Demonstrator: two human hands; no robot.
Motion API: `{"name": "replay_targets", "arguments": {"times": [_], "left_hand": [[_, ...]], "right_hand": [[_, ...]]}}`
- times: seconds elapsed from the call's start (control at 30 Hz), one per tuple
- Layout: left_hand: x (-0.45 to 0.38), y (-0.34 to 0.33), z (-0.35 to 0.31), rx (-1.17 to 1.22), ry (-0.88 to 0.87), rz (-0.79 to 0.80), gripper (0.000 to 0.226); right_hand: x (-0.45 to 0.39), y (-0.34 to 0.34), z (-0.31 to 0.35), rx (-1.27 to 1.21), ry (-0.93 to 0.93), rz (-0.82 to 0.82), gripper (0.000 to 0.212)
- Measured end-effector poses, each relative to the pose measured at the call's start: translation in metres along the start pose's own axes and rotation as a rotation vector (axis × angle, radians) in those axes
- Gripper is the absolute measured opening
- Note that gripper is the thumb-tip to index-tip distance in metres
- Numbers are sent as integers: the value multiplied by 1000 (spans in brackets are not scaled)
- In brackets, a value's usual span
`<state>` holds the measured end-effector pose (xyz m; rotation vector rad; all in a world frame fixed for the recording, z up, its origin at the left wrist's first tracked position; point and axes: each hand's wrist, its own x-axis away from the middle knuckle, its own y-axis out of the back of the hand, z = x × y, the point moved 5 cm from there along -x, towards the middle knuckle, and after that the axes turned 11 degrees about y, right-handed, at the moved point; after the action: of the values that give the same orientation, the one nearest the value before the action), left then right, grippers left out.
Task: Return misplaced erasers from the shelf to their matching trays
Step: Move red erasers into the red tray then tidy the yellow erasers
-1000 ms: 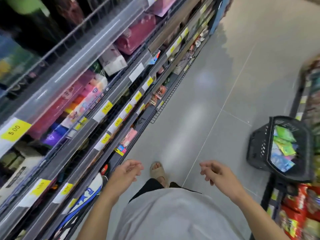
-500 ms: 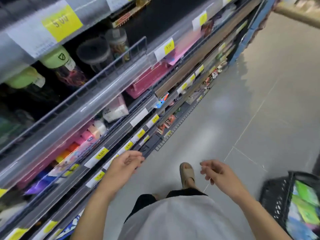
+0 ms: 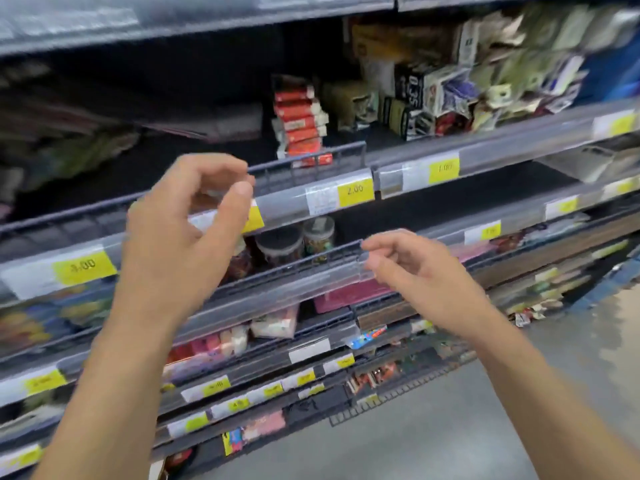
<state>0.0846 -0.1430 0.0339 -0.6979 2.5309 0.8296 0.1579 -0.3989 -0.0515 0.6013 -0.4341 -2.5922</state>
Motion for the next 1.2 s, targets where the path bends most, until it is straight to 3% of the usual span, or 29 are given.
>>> {"name": "replay_targets", "arguments": {"times": [0.07,0.17,0.23,0.33,0.43,0.53,0.97,1.2], "left_hand": [[-25,7,-8,-206,-101,-97,24],[-57,2,2,-546,-55,-31,46],[-65,-5,14,-697,44,52,54],[-62,-13,22,-855,5,40,55],[-62,-15,25,-868,-41,-1,53],[-63,-15,29,-858,-55,-2,52],[-65,-16,29,-856,-104,-33,50],[-68,-15,29,-843,-46,5,50]], "right_hand": [[-33,8,32,45,107,13,16],[-80,16,70,142,279,-38,14],[-114,16,89,309,390,-66,17],[-162,10,99,637,438,40,37],[-192,4,93,816,321,215,54],[-201,-1,86,856,259,312,56],[-217,3,71,1035,392,424,75],[-216,10,70,1001,524,359,65]]}}
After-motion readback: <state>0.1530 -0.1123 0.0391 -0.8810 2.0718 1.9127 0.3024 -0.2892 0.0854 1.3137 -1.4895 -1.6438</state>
